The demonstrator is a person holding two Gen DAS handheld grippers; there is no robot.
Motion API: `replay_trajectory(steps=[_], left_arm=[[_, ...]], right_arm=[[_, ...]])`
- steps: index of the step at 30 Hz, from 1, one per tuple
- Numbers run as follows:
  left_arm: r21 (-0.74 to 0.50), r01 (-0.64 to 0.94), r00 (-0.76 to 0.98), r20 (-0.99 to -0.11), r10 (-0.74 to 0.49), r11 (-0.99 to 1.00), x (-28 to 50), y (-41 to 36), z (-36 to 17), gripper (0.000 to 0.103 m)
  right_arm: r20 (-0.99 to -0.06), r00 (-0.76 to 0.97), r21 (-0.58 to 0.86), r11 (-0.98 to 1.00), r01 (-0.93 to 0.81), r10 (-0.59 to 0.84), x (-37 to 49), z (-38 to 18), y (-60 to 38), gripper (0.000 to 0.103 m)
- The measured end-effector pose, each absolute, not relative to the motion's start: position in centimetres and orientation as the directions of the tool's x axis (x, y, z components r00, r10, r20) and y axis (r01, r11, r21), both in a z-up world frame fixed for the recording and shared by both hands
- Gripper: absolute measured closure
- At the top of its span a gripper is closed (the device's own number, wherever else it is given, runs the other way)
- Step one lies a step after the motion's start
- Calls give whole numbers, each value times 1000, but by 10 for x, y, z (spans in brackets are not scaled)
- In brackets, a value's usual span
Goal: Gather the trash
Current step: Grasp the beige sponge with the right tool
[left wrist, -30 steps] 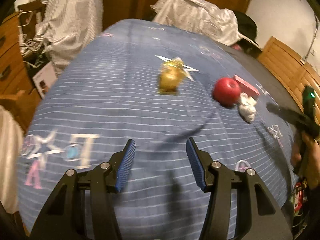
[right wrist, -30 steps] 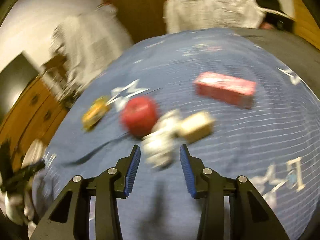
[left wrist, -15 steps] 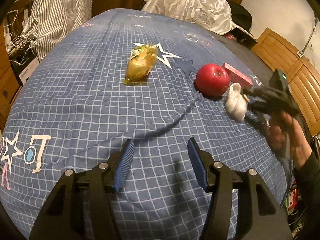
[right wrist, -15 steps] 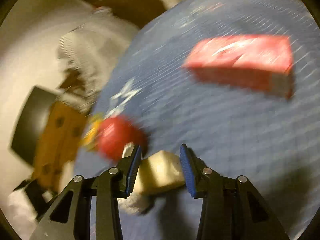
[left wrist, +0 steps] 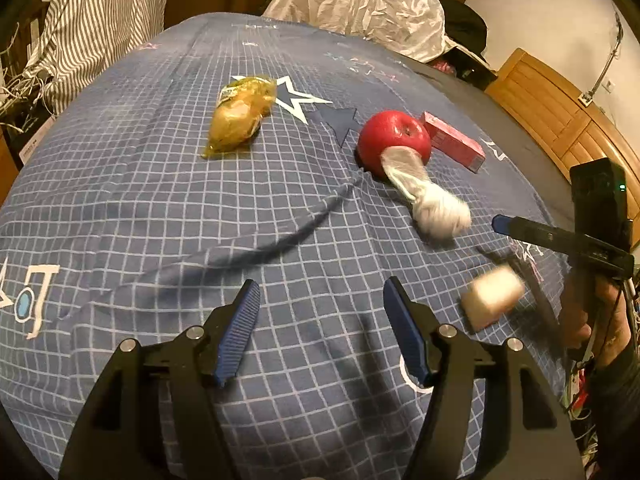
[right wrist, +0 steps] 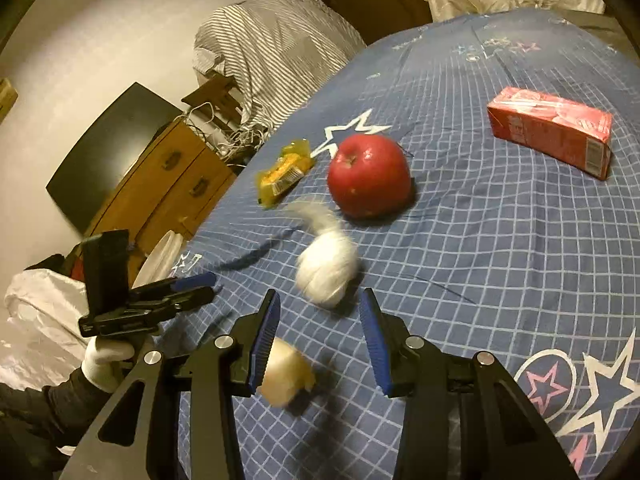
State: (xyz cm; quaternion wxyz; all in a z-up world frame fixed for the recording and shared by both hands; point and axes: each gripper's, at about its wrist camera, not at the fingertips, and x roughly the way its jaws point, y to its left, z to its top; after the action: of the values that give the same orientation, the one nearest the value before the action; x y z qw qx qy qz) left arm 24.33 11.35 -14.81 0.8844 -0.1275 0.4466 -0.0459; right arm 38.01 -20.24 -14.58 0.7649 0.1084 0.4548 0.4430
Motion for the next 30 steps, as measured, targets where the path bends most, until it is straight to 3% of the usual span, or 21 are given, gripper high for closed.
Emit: replay_trajectory(steps=[2, 5, 13, 16, 19, 25, 30], left_arm=[[-266, -31, 593, -781, -197, 964, 245, 113, -150, 41], [-268, -19, 583, -786, -207, 963, 248, 112, -153, 41], [-268, 24, 560, -794, -235, 963, 255, 104, -160, 37], [-266, 30, 557, -796, -237, 964, 260, 100, -162, 37], [-268, 40, 557, -794, -244, 963, 266, 92, -162, 37], [-271, 50, 557, -791, -252, 961, 271, 84, -161, 37], [-273, 71, 554, -789, -266, 959, 280, 70, -159, 37]], right_arm=[[-600, 164, 556, 555, -618, 783, 372, -141, -186, 47], [-640, 104, 492, 510, -706, 762, 353, -139, -168, 42], [-811, 75, 233, 438, -868, 580, 325, -151, -127, 42], [-825, 117, 172, 443, -880, 552, 321, -153, -128, 55], [-793, 139, 203, 472, -858, 594, 328, -144, -143, 62], [-697, 357, 271, 689, -672, 622, 382, -130, -201, 63], [-739, 435, 218, 794, -568, 514, 415, -145, -182, 63]])
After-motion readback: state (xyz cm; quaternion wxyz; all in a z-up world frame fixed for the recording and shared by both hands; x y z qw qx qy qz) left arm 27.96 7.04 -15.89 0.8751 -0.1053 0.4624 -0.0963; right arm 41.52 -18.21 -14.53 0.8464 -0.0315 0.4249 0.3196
